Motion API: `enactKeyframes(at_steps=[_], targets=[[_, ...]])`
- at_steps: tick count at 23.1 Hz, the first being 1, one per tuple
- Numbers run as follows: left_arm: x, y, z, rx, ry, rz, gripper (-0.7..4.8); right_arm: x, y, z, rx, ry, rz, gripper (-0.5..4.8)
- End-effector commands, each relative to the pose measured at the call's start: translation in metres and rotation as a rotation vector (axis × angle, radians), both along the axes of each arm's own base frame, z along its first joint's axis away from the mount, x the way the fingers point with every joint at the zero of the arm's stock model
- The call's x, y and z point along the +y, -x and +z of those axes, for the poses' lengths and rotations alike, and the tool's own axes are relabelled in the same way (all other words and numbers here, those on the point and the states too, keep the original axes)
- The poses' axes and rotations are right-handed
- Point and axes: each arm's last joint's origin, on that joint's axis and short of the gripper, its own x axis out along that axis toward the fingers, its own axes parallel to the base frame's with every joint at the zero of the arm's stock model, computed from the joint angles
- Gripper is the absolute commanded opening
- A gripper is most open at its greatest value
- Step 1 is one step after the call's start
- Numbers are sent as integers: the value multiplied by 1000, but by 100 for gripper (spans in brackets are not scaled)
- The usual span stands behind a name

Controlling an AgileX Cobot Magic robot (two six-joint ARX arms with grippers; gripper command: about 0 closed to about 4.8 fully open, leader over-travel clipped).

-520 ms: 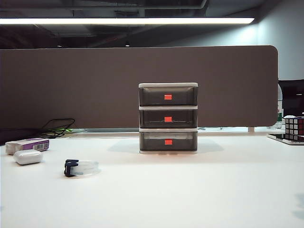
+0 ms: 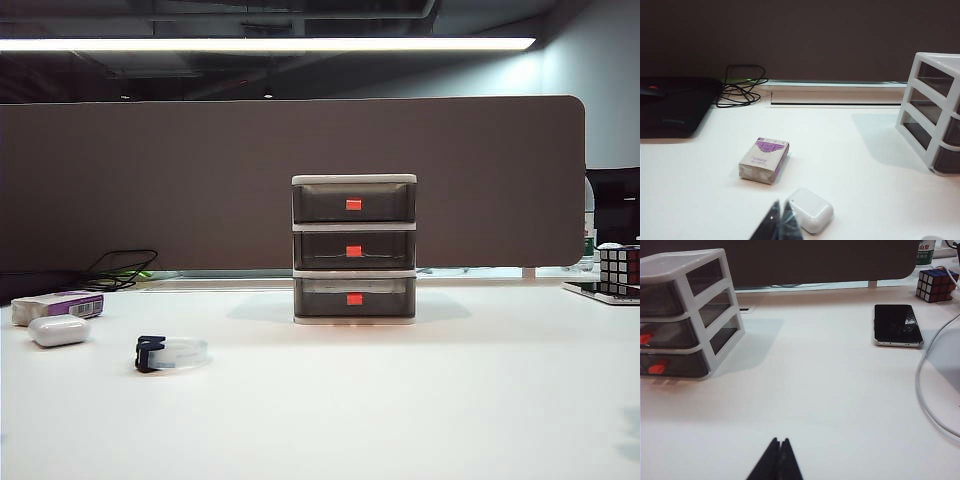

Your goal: Open the second layer of the drawer on the table, pick up the transparent tape on the table and put it in, and finally close the drawer.

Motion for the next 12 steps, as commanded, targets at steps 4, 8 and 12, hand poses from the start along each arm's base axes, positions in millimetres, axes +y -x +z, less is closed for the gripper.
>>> enactKeyframes(at_steps=[4,8,12], targets=[[-6,1,3,14,197,-207,-5,4,0,0,-12,-25,129,-5],[-12,4,3,107,394,-437,-5,13,4,0,36,-189,442,-5],[-14,6,4,124,400,-548,32,14,4,1,36,-191,478,-5]])
